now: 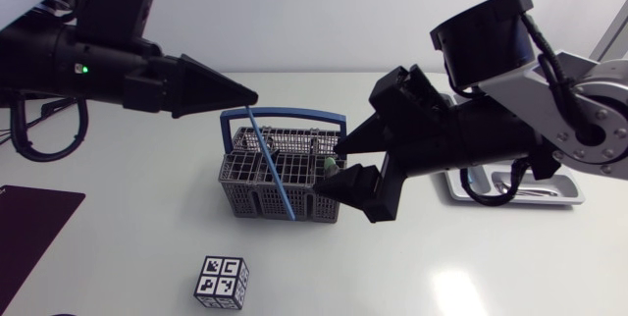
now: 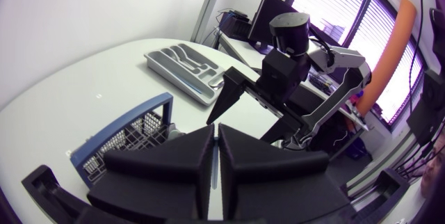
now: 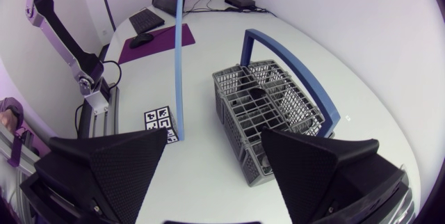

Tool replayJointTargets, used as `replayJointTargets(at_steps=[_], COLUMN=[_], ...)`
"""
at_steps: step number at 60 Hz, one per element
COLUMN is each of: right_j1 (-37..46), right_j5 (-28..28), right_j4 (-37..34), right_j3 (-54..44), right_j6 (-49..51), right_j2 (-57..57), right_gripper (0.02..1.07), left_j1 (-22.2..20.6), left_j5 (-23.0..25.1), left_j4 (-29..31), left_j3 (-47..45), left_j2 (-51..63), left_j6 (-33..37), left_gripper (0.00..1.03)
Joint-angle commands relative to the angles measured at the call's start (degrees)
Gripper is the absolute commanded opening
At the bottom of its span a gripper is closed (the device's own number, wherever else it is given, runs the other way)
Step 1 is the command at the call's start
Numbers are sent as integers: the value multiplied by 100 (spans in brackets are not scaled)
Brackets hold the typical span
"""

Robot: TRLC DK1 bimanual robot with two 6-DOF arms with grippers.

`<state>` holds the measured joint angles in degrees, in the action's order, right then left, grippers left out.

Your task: Transfer all utensils from the basket to the drawer tray.

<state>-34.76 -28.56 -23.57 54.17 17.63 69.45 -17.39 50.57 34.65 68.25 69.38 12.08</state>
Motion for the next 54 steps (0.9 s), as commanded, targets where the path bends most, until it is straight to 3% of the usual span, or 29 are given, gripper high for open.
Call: replayJointTargets(at_steps=[1,24,35,44,54], right_j1=[22,-127,-136,-145,-145], right_j5=[-115,-590,-765,-871,-1012], right_j4=[-139,-332,-341,-341,-367], right_j3=[155,260,225,208,190], right_j6=[-128,-198,-207,-216,-251], right_j2=[121,482,508,517,552], right_gripper=[97,92,71,43,20], left_j1=[-186,-705,-766,-775,-801], left_j5=[138,147,147,147,147], left_j4=[15,-547,-627,-679,-714], left_j3=[-75,127,198,198,198], left_j2=[198,497,567,567,559], left_j6=[-364,-1128,-1181,-1181,-1190], left_gripper=[4,4,4,4,4])
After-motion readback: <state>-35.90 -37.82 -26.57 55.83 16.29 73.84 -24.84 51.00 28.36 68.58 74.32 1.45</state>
